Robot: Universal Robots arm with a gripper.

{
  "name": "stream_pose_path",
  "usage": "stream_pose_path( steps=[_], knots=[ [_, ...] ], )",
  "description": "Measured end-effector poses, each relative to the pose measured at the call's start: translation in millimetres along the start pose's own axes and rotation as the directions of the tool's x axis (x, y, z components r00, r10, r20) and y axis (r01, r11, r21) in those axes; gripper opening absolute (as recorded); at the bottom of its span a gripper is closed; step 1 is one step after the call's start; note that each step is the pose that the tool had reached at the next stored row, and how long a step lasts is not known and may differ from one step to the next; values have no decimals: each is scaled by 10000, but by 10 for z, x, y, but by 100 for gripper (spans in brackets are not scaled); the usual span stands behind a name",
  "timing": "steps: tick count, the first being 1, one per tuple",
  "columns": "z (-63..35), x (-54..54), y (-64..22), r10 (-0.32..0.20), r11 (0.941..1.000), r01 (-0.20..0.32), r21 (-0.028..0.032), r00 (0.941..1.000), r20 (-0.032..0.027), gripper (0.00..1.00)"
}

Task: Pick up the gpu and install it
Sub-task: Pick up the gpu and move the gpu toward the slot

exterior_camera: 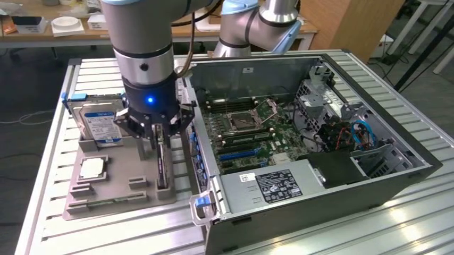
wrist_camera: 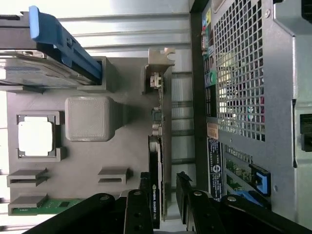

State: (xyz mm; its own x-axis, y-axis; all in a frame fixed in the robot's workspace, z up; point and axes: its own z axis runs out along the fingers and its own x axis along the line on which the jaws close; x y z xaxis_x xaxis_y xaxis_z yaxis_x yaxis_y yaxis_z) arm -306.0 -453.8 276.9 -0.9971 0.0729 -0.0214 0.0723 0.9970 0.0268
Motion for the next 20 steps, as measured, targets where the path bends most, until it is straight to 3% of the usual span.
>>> stream_pose_path(
  steps=[20],
  knots=[
    [360, 53, -49, 0, 10000, 0, 0, 10000, -1, 36]
  ],
)
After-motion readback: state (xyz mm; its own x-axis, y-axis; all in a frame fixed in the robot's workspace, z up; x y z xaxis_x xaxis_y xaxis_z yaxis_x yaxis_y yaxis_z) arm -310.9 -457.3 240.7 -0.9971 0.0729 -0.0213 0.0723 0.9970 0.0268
